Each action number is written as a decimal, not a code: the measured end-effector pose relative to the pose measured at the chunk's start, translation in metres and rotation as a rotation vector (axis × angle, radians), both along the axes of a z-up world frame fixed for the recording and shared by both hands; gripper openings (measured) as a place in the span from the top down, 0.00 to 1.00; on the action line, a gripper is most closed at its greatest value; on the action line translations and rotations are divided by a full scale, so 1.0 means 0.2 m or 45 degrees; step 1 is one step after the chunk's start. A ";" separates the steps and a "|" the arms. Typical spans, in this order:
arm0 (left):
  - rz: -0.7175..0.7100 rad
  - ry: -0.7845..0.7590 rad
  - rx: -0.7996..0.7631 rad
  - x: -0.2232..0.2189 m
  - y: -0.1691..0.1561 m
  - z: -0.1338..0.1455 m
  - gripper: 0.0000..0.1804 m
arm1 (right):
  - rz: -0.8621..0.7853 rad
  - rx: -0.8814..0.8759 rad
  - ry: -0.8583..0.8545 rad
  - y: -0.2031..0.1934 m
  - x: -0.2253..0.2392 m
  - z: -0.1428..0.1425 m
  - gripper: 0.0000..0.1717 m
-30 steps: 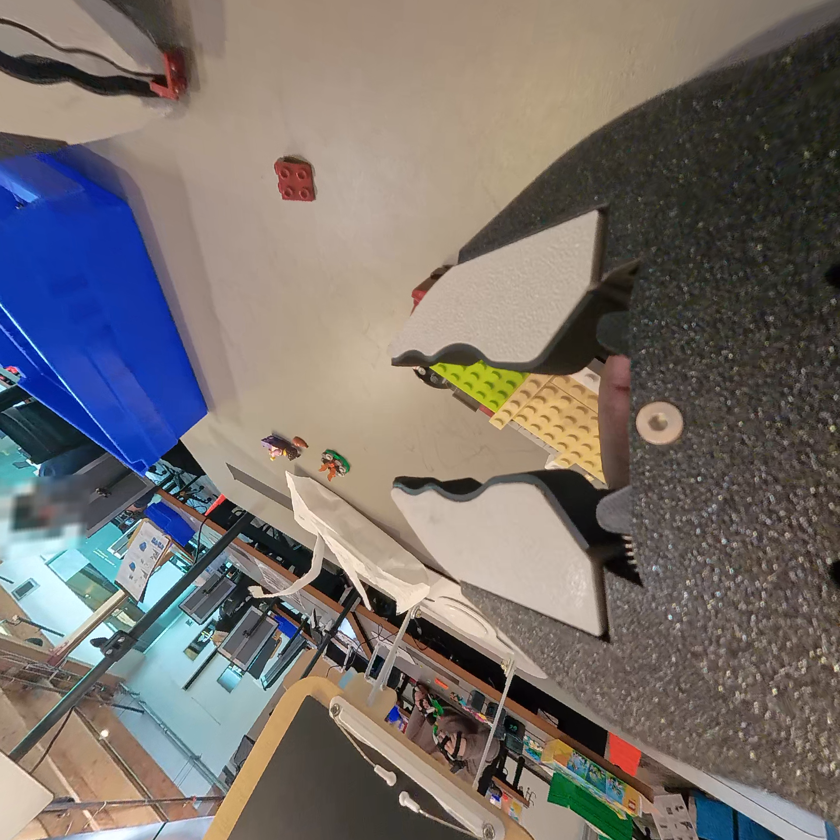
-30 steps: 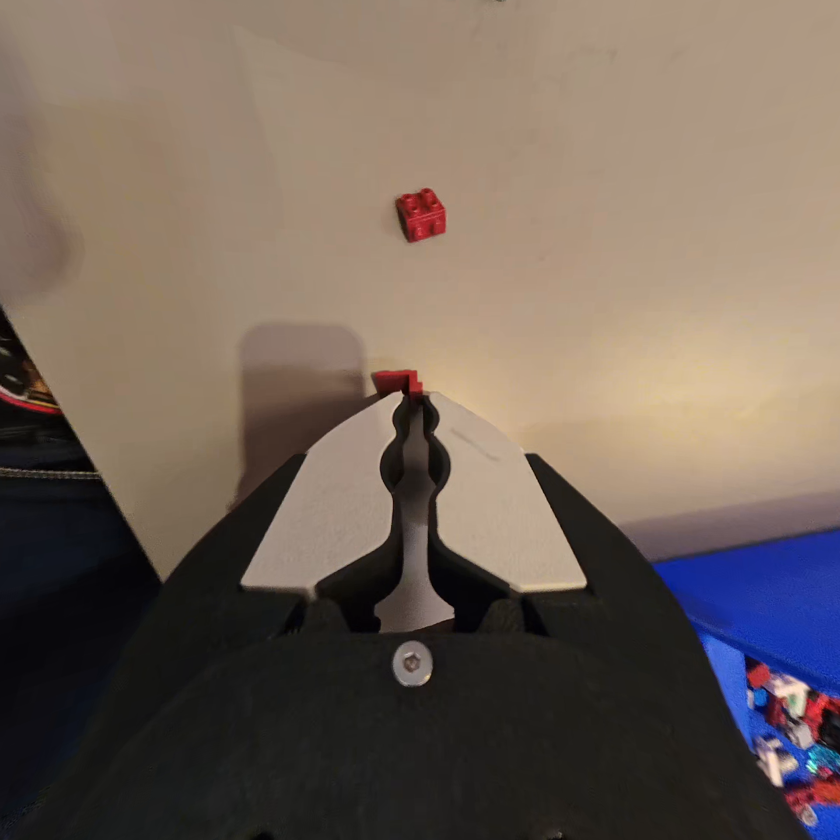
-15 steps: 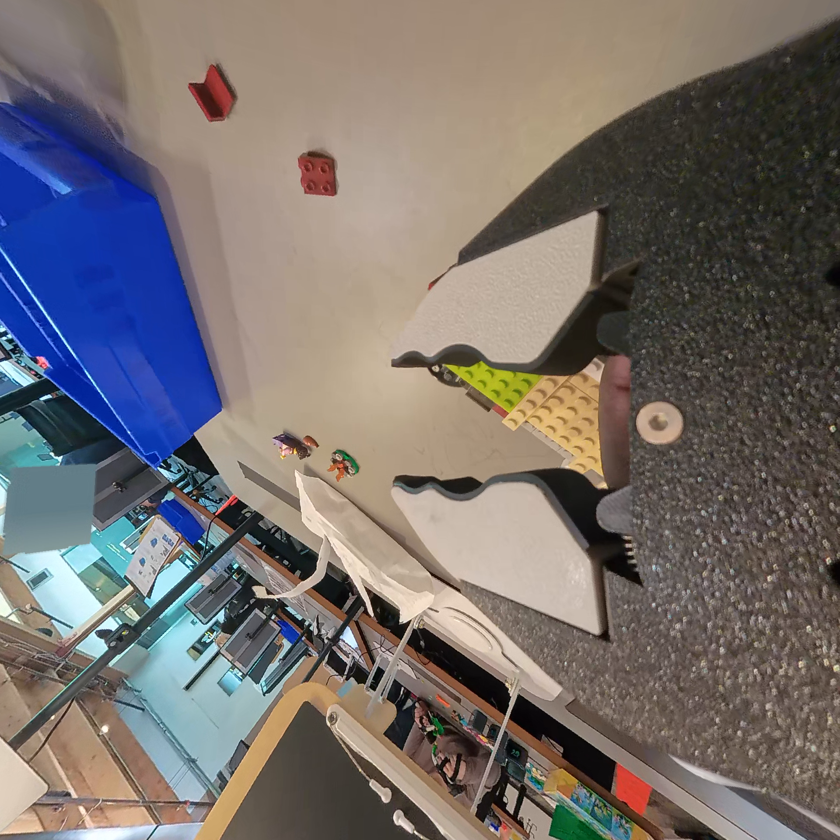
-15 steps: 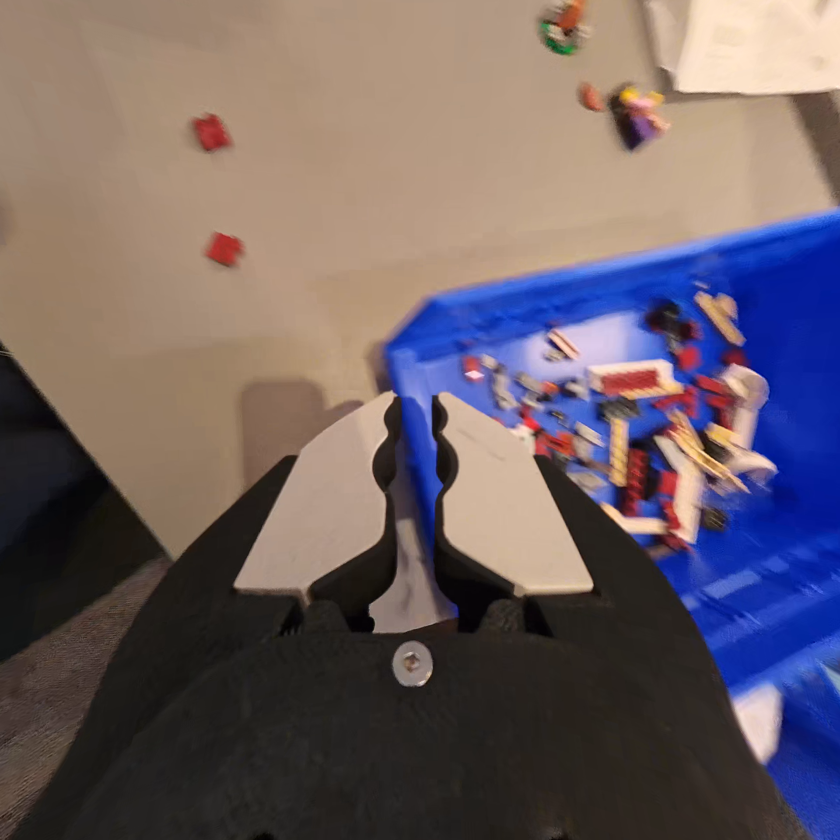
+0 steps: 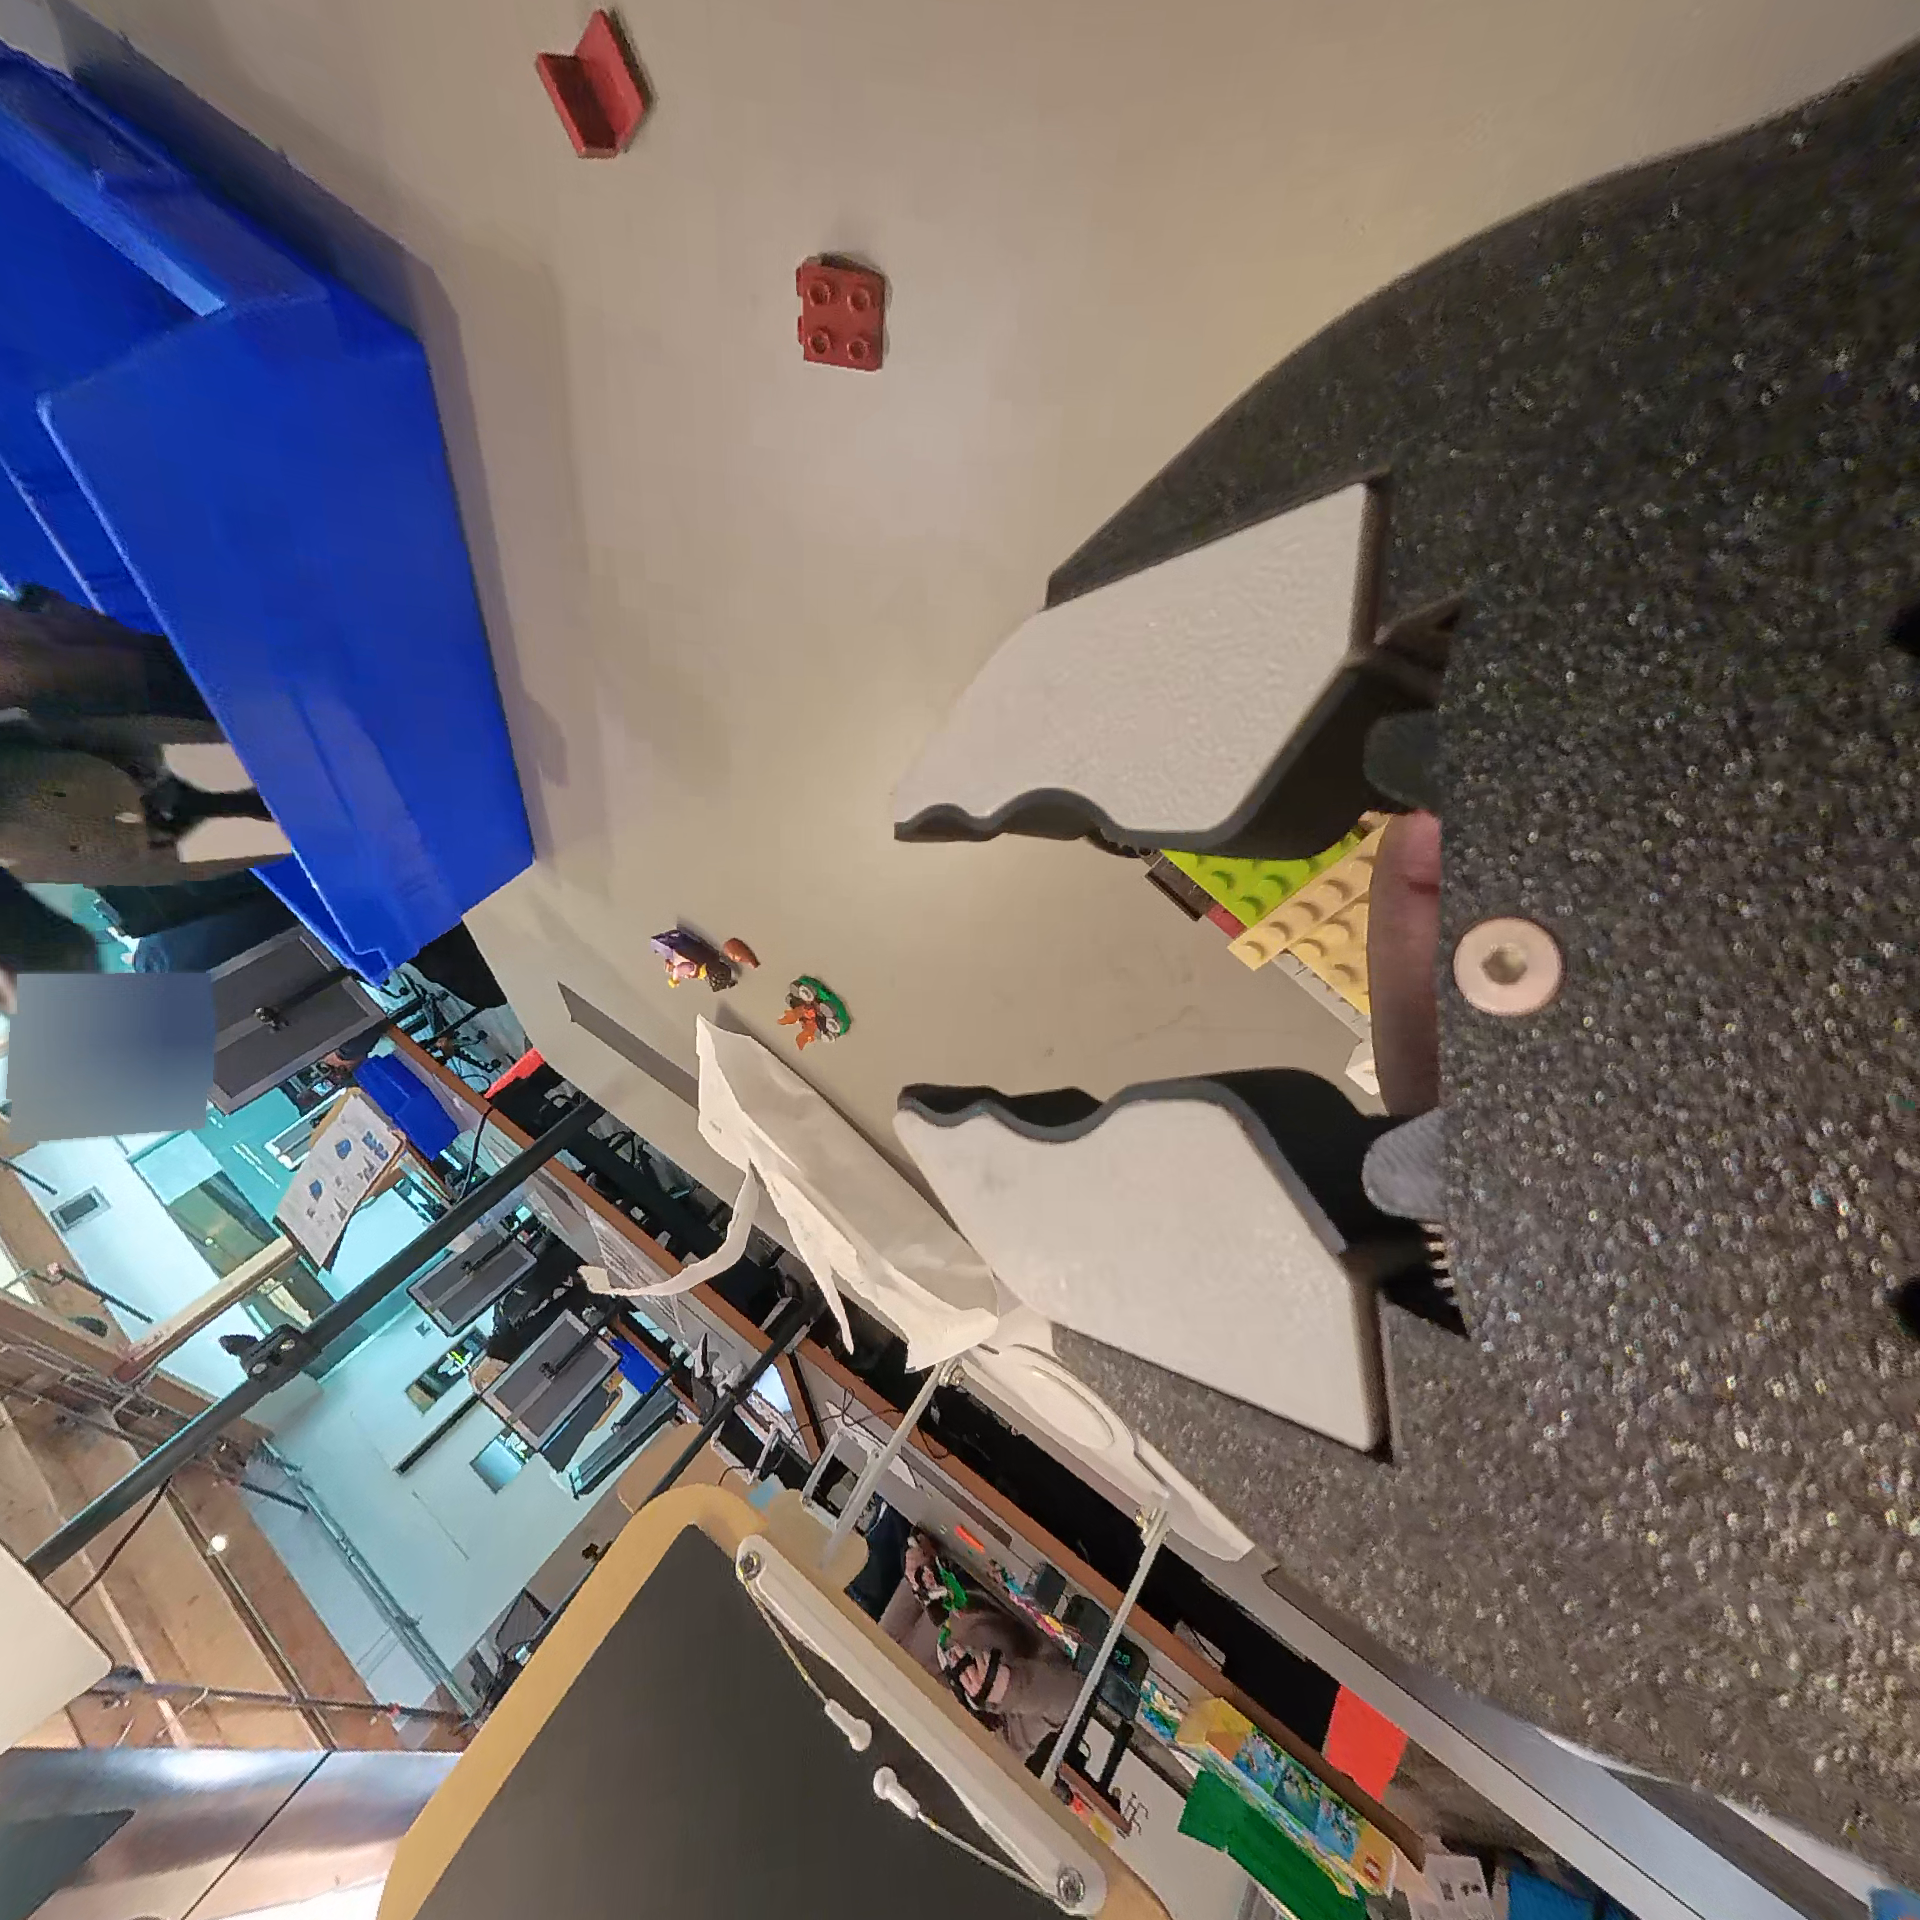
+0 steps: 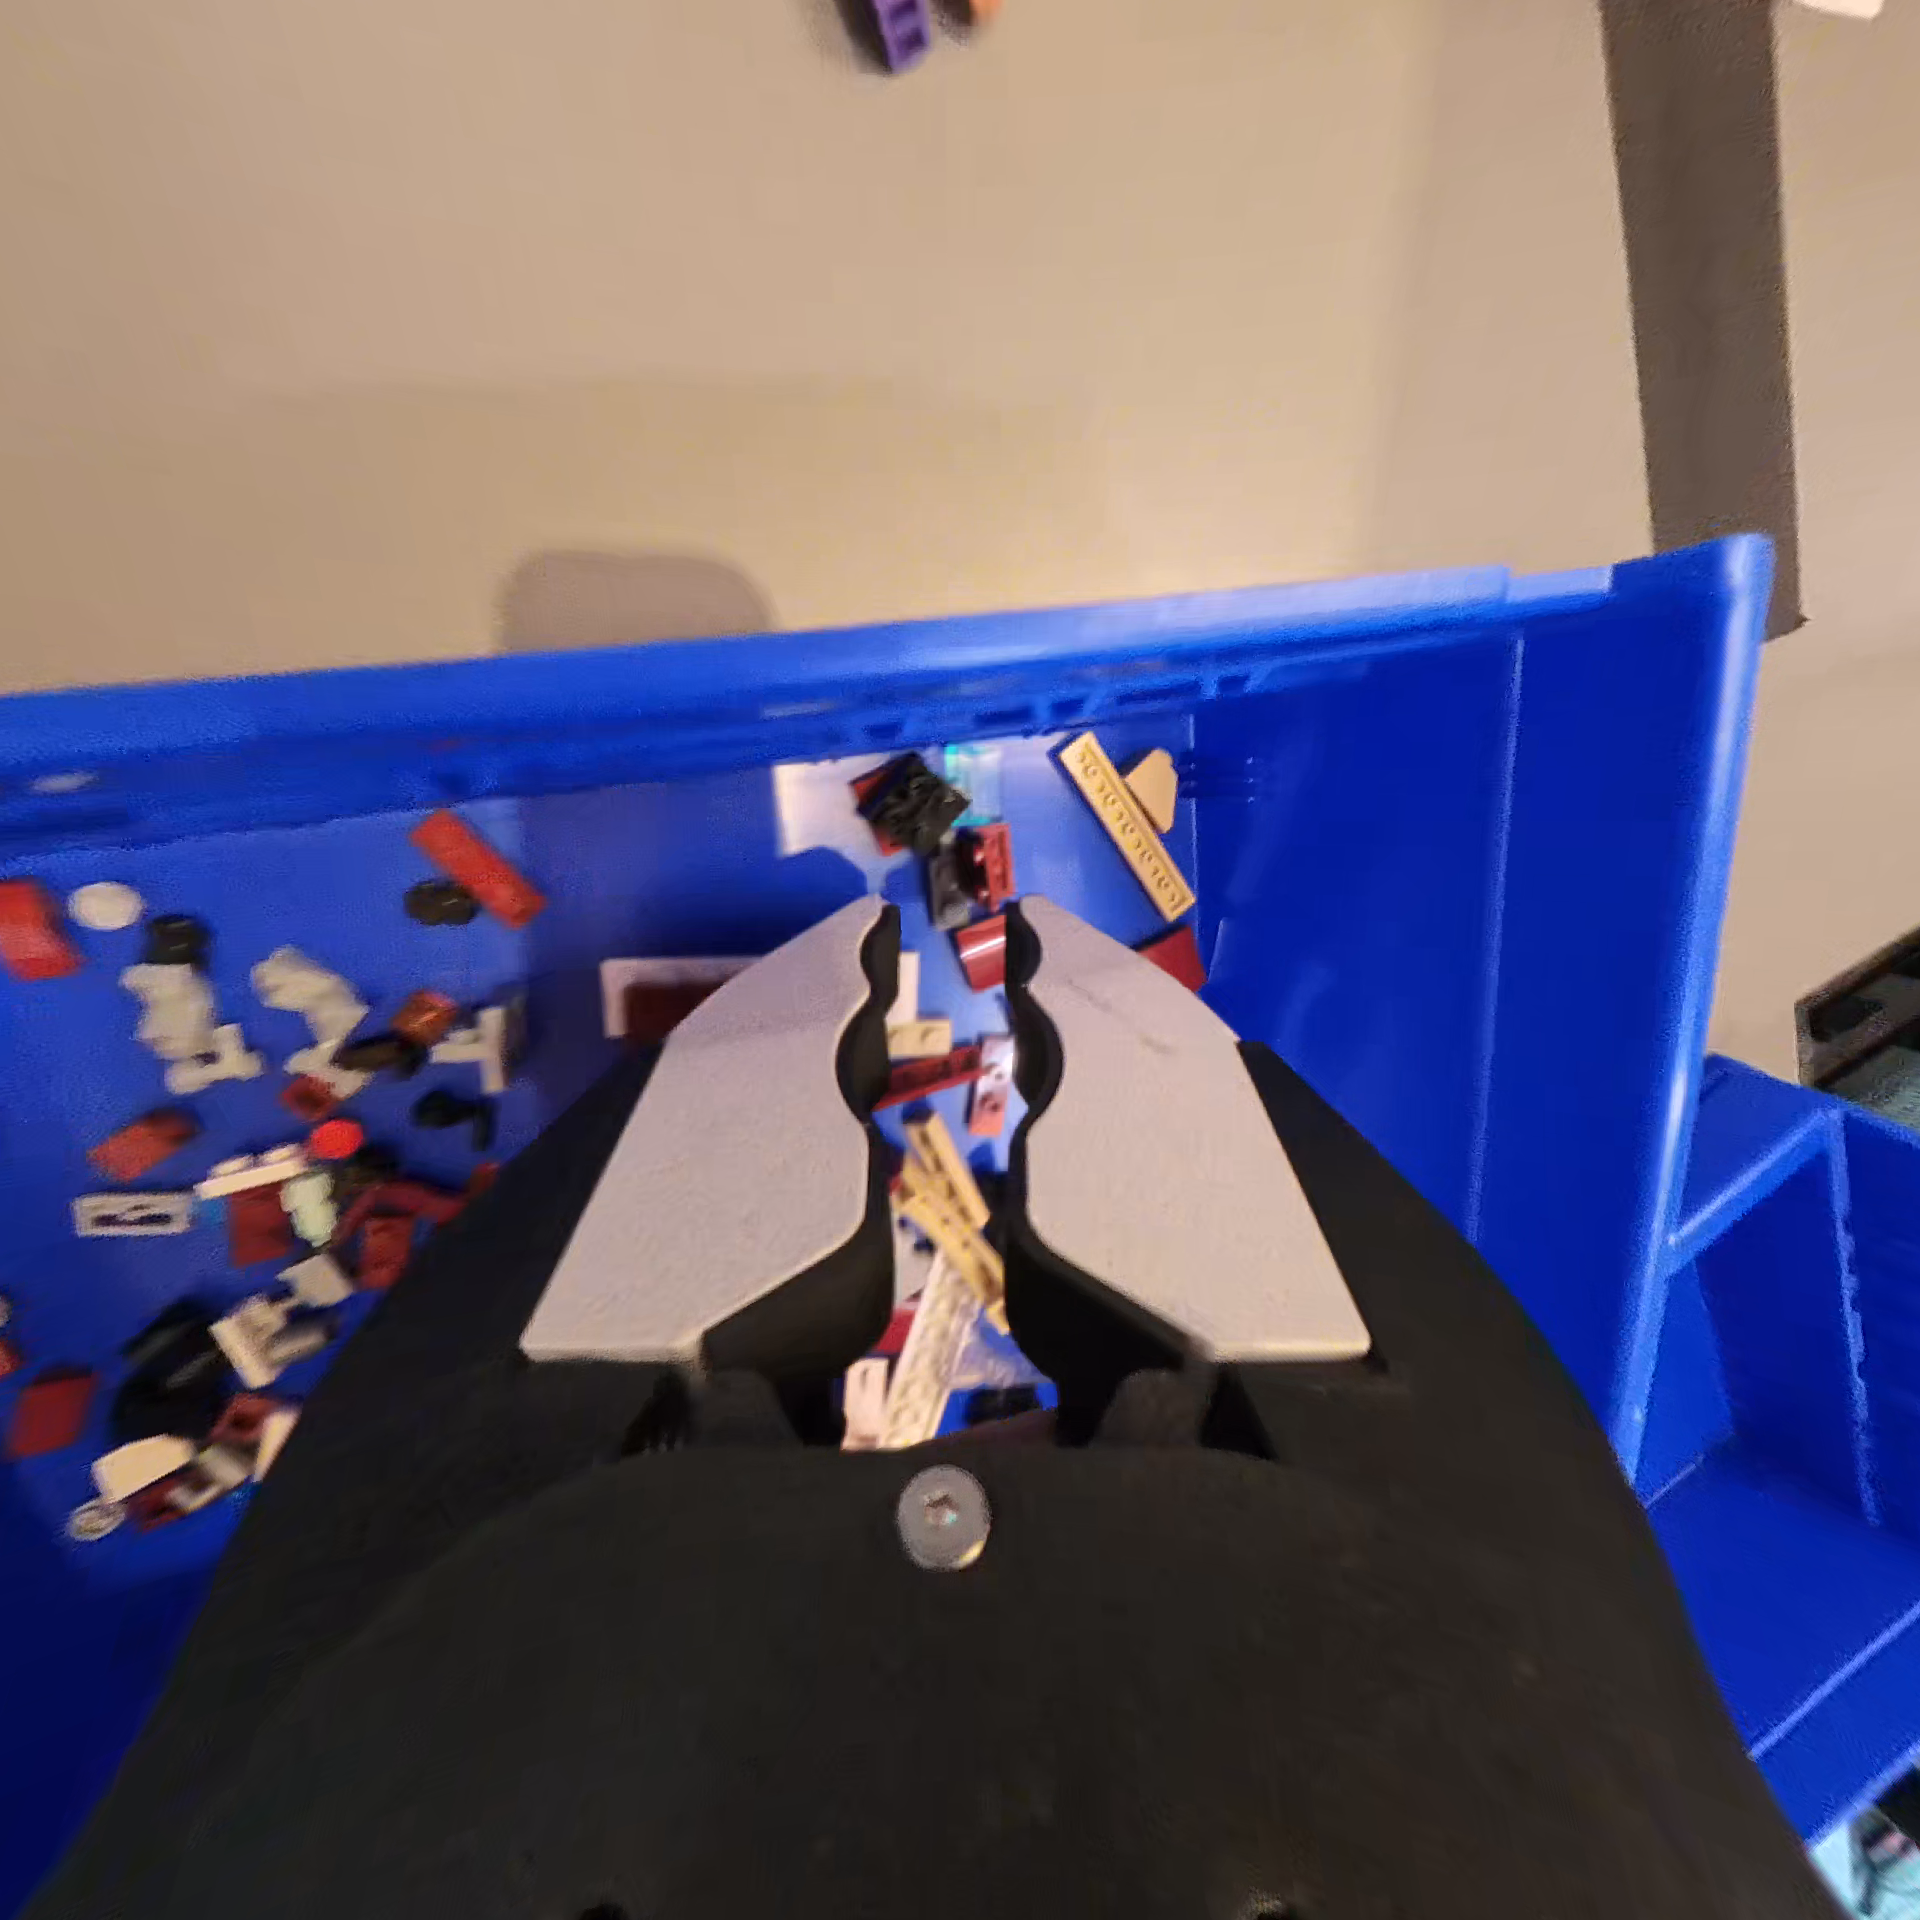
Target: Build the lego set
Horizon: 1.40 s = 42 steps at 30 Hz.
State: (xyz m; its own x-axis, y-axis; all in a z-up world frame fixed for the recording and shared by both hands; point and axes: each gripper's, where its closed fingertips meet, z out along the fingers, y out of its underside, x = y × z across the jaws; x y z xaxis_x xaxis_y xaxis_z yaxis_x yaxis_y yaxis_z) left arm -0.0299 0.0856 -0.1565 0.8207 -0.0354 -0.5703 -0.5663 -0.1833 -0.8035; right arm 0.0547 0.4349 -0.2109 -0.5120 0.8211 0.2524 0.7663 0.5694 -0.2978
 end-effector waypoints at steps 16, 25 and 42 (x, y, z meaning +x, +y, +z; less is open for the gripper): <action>-0.063 0.042 -0.036 -0.03 -0.09 -0.02 0.75 | -0.062 0.032 0.188 -0.15 0.09 0.30 0.98; -0.169 0.143 -0.186 -0.01 -0.19 -0.17 0.75 | 0.149 -0.082 0.237 -1.06 0.18 0.54 0.98; -0.163 0.213 -0.253 -0.05 -0.25 -0.23 0.75 | 0.336 -0.117 -0.238 -1.55 0.06 -0.15 0.97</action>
